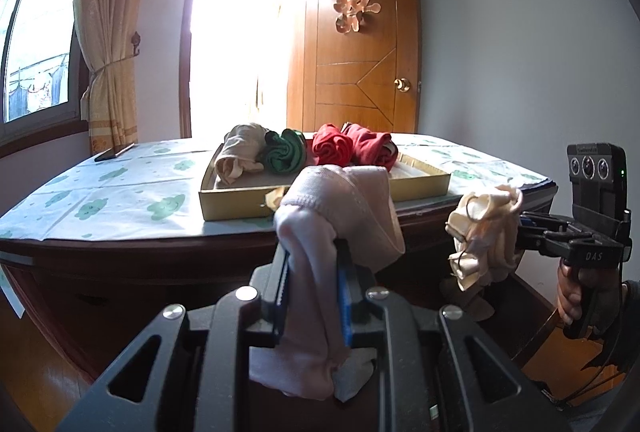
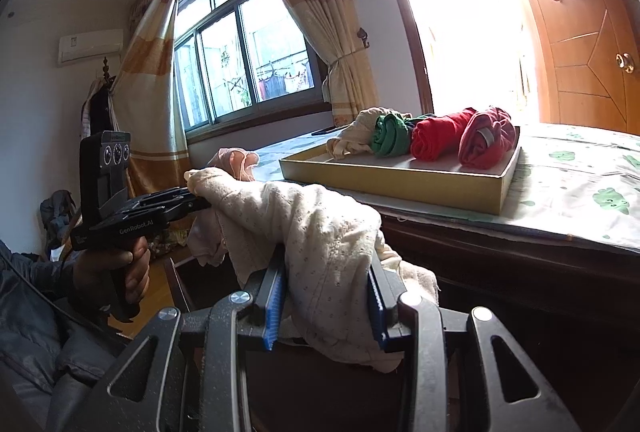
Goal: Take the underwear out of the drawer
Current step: 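Carry both held garments over the cardboard tray beside the rolled garments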
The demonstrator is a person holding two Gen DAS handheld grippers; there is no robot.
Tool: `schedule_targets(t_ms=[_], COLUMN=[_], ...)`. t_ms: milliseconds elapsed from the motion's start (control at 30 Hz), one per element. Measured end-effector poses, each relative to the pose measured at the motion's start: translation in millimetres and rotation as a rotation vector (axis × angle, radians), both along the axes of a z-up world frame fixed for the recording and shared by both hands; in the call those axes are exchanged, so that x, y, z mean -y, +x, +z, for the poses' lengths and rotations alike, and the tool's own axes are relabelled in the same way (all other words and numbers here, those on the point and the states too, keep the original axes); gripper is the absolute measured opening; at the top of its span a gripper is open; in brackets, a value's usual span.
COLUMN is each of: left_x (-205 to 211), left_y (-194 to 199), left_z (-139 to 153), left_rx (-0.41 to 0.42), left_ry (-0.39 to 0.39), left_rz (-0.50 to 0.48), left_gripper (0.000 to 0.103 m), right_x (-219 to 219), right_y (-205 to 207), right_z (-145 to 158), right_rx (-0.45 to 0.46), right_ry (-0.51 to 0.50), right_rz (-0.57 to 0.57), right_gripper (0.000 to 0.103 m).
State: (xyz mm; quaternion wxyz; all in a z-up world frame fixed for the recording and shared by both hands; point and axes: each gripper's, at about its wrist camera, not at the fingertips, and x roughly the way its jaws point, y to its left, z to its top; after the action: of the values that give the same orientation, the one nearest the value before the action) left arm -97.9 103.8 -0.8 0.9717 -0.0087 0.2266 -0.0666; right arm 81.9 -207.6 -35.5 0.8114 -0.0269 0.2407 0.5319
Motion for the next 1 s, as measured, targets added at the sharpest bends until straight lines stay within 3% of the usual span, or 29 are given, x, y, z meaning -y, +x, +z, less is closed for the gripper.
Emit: schedule_targets(t_ms=[500,1000], left_x=[3,6], left_y=[19,56], left_z=[23,44], left_rx=[0.028,0.022], left_ry=[-0.011,0.003], left_rz=[-0.005,-0.012], left_gripper=[0.018,0.018], right_x=[-11,-25], right_y=[1,38], right_z=[26,47], right_rx=[-0.051,-0.222], right_ry=[0.052,0.064], right_rz=[-0.012,-0.095], right_gripper=[0.038,0.038])
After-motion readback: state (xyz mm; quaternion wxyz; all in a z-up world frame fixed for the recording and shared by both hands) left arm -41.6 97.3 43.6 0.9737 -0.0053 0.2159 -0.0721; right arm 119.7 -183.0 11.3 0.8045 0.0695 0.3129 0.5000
